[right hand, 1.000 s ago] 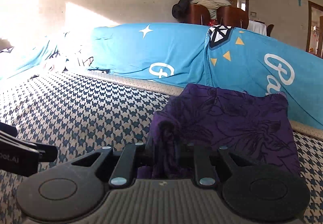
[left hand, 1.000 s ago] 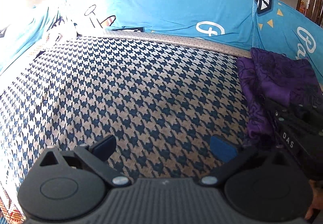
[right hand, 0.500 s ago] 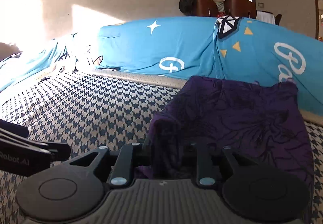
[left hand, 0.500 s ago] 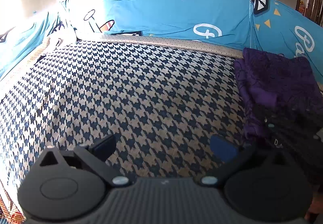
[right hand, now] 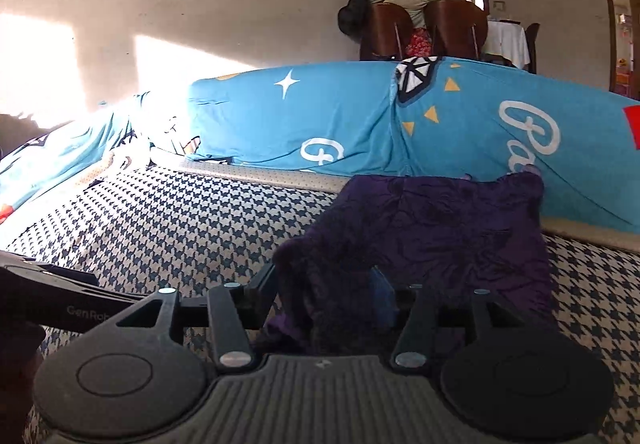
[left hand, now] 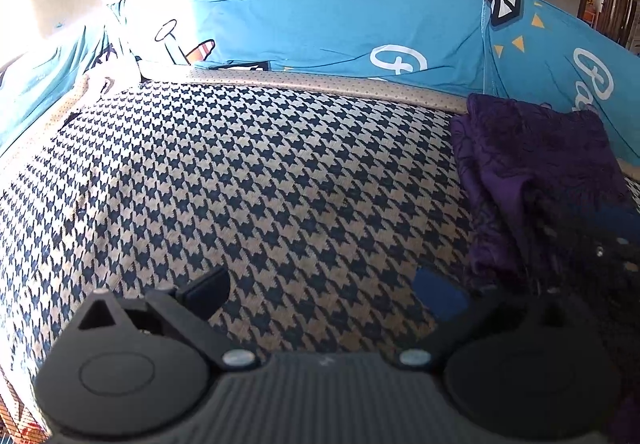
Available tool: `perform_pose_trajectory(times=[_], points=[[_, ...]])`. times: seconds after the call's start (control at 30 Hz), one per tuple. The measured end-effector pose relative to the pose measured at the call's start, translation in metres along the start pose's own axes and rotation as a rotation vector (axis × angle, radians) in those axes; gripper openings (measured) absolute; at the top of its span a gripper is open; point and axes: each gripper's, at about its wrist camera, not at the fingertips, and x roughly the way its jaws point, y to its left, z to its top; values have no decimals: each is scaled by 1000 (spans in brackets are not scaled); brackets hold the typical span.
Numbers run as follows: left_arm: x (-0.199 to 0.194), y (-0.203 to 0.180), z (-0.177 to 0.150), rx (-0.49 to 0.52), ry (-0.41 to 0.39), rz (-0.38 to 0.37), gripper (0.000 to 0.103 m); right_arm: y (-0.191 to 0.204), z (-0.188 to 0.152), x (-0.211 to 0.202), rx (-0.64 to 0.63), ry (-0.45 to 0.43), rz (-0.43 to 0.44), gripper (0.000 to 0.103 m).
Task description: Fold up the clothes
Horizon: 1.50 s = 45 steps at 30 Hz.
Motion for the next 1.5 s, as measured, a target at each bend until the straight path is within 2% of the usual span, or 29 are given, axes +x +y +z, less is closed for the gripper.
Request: perform_pose_trajectory(times=[0.23,0.37,0.6,0.9,1.13,1.37,1.5], points=[[-3,-11,-11,59,-9,-14,103,-21,-18,-40,106,20,-91,56],[-4,-17,-21,96,-12,-14,103,-27,-32,-62,163,30,-105,57],[-4,-20,-38,120,5,-23,103,-12,-52,-89,129,55,-76,59],[-2,-24,-64,174,13,0,103,-5,-83,-112,198,105,-43,59],[-9,-17,-79,160,9,-9,103,8,-110,-123,197,169,-25,59],[-20,-10,-93,139,7,-17,103,24,-127,-136,129,201,-41,59],[-27,-5,-102,126,5,-20,103,26,-137,-143,132,235,-62,59]])
